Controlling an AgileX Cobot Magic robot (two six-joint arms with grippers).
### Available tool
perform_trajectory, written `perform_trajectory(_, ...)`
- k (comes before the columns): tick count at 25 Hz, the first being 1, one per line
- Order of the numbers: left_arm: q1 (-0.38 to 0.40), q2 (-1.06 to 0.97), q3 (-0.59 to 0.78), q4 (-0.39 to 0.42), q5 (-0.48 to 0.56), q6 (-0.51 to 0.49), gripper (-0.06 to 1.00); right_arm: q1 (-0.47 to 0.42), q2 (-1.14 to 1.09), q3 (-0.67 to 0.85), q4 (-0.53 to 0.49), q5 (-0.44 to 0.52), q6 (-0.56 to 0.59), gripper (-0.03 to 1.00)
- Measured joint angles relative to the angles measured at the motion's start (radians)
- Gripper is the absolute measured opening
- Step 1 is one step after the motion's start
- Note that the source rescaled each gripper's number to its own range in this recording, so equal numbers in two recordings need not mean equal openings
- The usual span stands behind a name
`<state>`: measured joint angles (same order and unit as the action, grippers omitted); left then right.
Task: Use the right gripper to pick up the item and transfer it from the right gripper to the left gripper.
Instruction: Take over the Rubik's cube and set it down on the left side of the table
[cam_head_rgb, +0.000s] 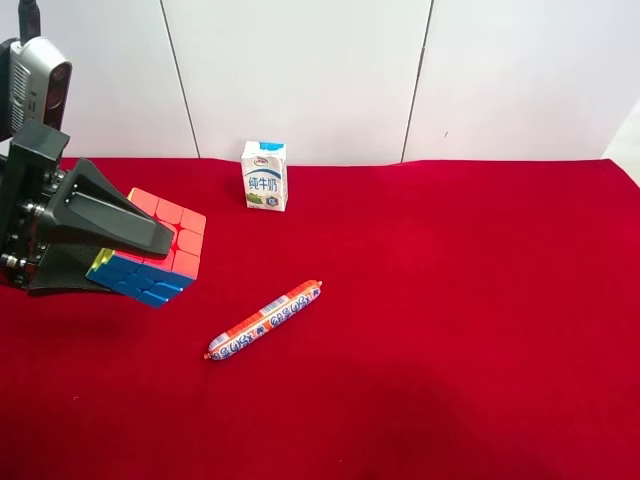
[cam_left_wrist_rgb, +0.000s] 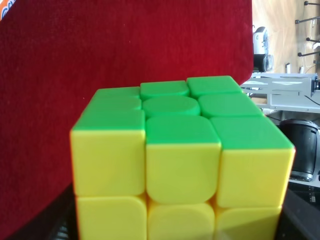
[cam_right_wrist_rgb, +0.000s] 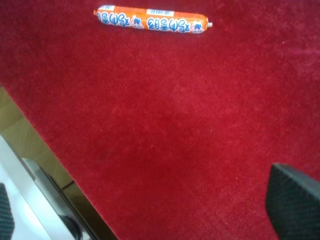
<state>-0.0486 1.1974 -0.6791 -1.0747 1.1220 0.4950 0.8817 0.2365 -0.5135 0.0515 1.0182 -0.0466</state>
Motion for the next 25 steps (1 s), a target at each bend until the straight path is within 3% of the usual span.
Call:
perform_trajectory(10,0.000,0.000,0.000,0.000,0.000,0.004,0.01,0.000,0.000,0.000,0.004,0.001,0.000,1.00)
perform_trajectory(13,0.000,0.000,0.000,0.000,0.000,0.004,0.01,-0.038,-0.002,0.000,0.004,0.001,0.000,1.00)
perform_trajectory(17,0.000,0.000,0.000,0.000,-0.006,0.011,0.01,-0.169,-0.058,0.003,0.004,0.001,0.000,1.00)
perform_trajectory(25,0.000,0.000,0.000,0.000,-0.012,0.014,0.01,-0.546,-0.230,0.003,0.004,0.001,0.000,1.00)
